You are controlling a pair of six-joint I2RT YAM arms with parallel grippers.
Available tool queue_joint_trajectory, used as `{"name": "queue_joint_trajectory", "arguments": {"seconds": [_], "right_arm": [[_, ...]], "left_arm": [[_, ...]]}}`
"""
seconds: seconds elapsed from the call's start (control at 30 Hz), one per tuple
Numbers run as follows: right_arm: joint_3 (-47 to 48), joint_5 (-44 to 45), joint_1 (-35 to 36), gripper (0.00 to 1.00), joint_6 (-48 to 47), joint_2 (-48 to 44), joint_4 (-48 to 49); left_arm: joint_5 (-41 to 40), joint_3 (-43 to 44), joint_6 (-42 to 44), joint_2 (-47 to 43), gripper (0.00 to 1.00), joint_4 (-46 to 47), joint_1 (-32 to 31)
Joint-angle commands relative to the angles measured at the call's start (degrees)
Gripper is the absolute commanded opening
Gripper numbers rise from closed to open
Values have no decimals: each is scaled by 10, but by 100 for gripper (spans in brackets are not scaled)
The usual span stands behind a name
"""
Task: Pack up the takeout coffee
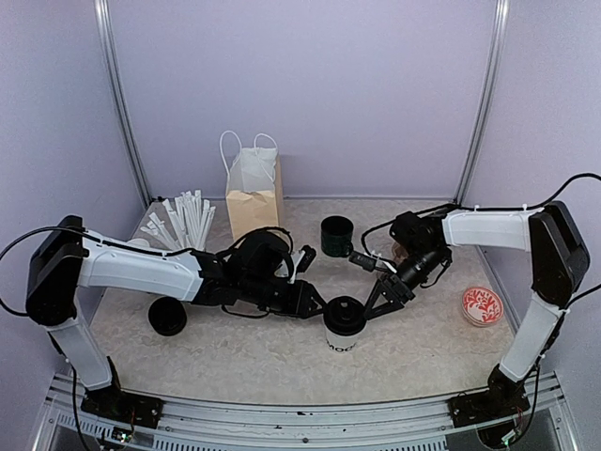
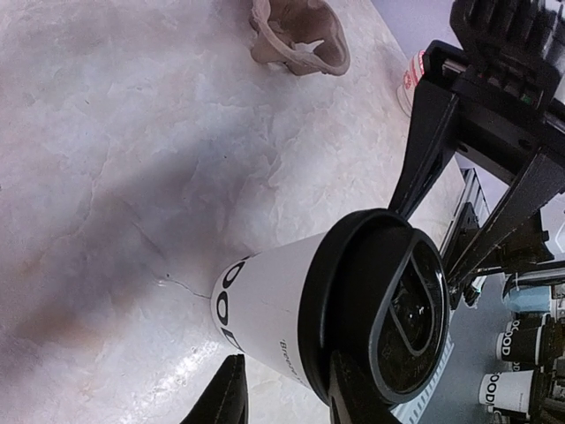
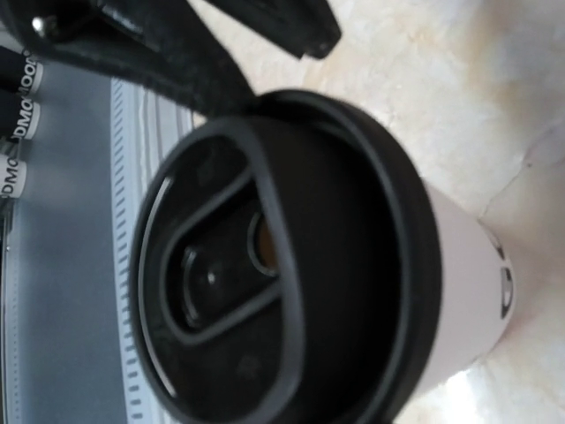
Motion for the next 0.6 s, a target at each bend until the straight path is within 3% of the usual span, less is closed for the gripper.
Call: {"name": "queue_joint_trajectory", "arguments": {"seconds": [0.0, 0.43, 0.57], "right_arm": [[-2, 19, 4, 39, 9, 22, 12], [-10, 100, 9, 26, 66, 89, 52], [-11, 47, 36, 31, 35, 65, 35]], "left_arm": [[10, 13, 6, 30, 31, -7, 8], [-4, -33, -6, 69, 23, -89, 21], [-12, 3, 27, 69, 25, -81, 16]]}}
